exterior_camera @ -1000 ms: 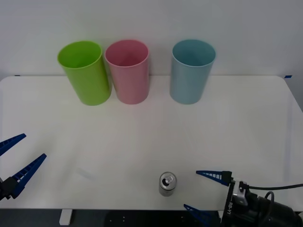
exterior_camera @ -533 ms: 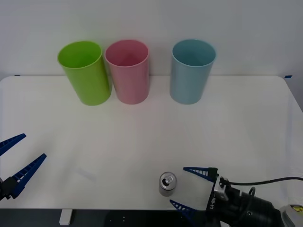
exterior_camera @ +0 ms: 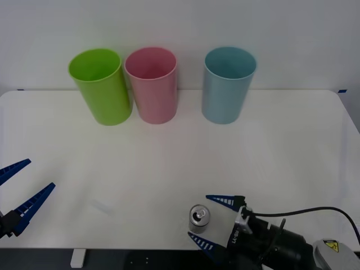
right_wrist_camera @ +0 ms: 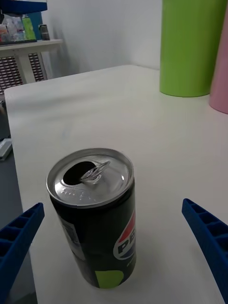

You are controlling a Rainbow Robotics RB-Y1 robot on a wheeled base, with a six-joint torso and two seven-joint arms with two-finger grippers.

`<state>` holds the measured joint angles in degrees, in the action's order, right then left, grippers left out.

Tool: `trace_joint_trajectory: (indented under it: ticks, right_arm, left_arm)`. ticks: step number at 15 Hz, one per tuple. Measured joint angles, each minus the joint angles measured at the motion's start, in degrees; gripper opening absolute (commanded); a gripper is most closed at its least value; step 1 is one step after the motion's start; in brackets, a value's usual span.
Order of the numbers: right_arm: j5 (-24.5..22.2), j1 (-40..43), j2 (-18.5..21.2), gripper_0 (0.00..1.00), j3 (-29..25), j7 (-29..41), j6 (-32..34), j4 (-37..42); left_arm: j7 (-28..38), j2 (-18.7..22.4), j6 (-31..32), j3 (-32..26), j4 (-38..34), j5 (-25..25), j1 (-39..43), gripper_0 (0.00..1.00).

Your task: Grasp the object on the table and drop it into the matching bin: aluminum can to the light blue bin, PET bottle to the pink bin.

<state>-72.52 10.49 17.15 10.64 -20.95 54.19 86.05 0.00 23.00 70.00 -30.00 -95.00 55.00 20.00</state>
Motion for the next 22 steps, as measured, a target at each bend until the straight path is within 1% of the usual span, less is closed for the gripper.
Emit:
trace_joint_trajectory:
  ticks: [4, 8, 9, 10, 11, 18, 22]
  right_arm:
    - [-0.52, -0.35, -0.54, 1.0, 2.43, -0.28, -3.12, 0.01]
    - [-0.52, -0.5, -0.54, 1.0, 3.56, -0.28, -4.13, 0.0]
    - [-0.52, -0.58, -0.54, 0.69, 3.7, -0.31, -4.28, 0.0]
    - [-0.52, -0.67, -0.54, 0.06, 3.76, -0.41, -4.37, 0.0]
    - [-0.52, -0.75, -0.54, 0.0, 3.77, -0.59, -4.46, 0.0]
    - [-0.32, -1.12, -0.54, 0.0, 3.98, -0.31, -5.19, 0.0]
    - [2.17, -1.55, -0.54, 0.0, 5.19, -0.16, -6.46, 0.01]
  left_arm:
    - [0.0, 0.0, 0.0, 0.0, 0.0, 0.0, 0.0, 1.0]
    - [0.0, 0.0, 0.0, 0.0, 0.0, 0.0, 0.0, 1.0]
    - [0.0, 0.0, 0.0, 0.0, 0.0, 0.0, 0.0, 1.0]
    - [0.0, 0.0, 0.0, 0.0, 0.0, 0.0, 0.0, 1.0]
    - [0.0, 0.0, 0.0, 0.0, 0.0, 0.0, 0.0, 1.0]
    - [0.0, 0.0, 0.0, 0.0, 0.0, 0.0, 0.0, 1.0]
    - [0.0, 0.0, 0.0, 0.0, 0.0, 0.0, 0.0, 1.0]
